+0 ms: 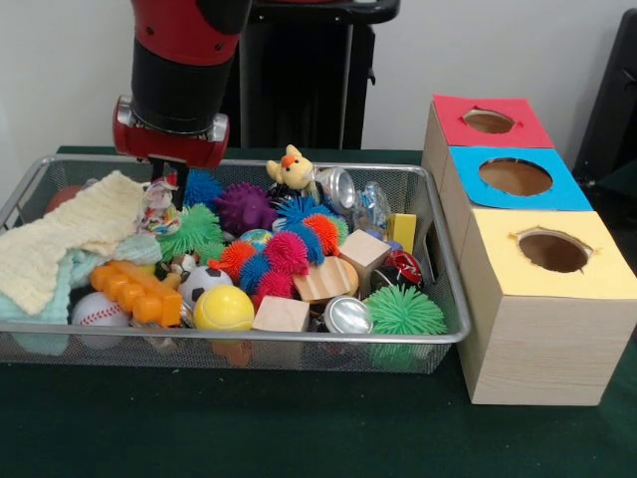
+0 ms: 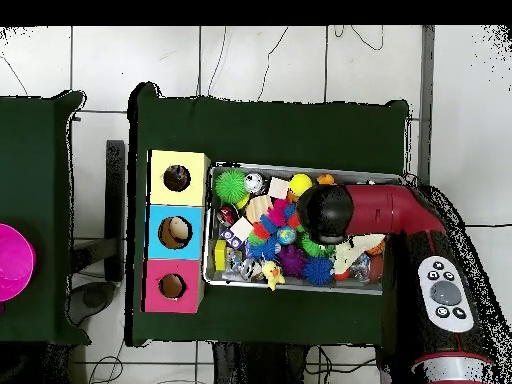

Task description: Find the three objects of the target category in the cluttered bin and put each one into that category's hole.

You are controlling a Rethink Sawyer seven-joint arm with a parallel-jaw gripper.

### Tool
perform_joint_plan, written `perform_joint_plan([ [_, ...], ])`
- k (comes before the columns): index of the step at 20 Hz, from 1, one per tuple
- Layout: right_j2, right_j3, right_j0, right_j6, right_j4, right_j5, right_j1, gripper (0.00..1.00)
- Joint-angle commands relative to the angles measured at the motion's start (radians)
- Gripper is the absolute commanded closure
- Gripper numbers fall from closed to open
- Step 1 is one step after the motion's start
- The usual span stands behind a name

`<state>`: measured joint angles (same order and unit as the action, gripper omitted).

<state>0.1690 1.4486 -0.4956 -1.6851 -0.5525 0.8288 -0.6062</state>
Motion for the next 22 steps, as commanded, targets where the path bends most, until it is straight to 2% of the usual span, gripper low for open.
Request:
perform_joint_plan([
  [1, 0.064, -0.057, 0.030, 0.055, 0.033, 0.106, -0.008, 1.00],
  [9, 0.041, -0.053, 0.075, 0.026, 0.053, 0.172, -0.067, 1.00],
  [13, 0.052, -0.007, 0.069, 0.038, 0.065, 0.136, -0.108, 1.00],
  [17, 0.090, 0.054, 0.048, 0.062, 0.110, 0.095, -0.151, 1.00],
  [22, 0.097, 0.070, 0.054, 0.054, 0.167, 0.144, -0.187, 1.00],
])
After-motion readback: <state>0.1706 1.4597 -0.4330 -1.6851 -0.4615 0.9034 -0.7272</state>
